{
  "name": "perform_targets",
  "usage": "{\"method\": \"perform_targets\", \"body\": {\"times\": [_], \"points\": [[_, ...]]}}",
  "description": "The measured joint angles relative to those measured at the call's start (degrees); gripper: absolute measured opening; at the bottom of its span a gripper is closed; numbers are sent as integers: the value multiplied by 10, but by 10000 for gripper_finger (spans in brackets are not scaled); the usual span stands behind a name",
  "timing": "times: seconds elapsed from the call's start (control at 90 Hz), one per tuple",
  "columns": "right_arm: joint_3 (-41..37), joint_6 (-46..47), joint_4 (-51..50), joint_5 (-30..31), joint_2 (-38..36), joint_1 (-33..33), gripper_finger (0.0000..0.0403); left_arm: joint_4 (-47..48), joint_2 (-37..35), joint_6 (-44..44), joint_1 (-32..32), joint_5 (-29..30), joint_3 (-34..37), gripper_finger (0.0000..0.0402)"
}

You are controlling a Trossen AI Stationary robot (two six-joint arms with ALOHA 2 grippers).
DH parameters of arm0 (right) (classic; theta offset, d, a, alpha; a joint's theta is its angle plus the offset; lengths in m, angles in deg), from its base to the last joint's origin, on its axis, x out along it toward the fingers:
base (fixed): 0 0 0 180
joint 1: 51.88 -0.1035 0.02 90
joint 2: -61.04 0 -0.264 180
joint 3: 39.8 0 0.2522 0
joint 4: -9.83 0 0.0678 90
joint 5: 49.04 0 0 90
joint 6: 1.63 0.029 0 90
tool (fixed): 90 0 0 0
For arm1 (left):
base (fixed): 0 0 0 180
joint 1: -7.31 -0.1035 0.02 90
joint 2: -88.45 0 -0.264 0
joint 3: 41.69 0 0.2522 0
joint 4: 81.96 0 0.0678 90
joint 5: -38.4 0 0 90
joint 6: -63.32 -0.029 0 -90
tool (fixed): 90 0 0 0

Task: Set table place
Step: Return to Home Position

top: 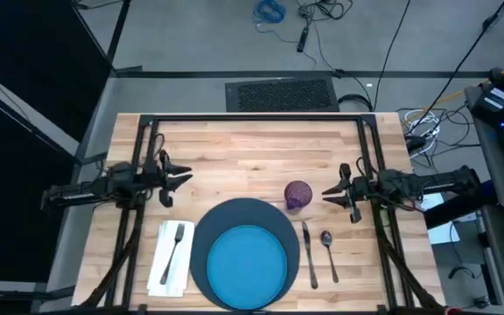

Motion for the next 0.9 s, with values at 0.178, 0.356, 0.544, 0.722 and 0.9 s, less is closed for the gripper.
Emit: {"method": "perform_targets", "body": {"times": [0.178, 0.356, 0.544, 0.722, 0.9], "points": [[0, 0, 1, 0, 10, 0, 61, 6, 1, 0, 0, -2, 0, 93], [0, 0, 1, 0, 9, 0, 61, 5, 1, 0, 0, -2, 0, 93], [0, 0, 1, 0, 9, 0, 61, 5, 1, -1, 0, -2, 0, 93], [0, 0, 1, 0, 9, 0, 61, 5, 1, -1, 0, -2, 0, 93], [0, 0, 1, 0, 9, 0, 61, 5, 1, -1, 0, -2, 0, 93]]}}
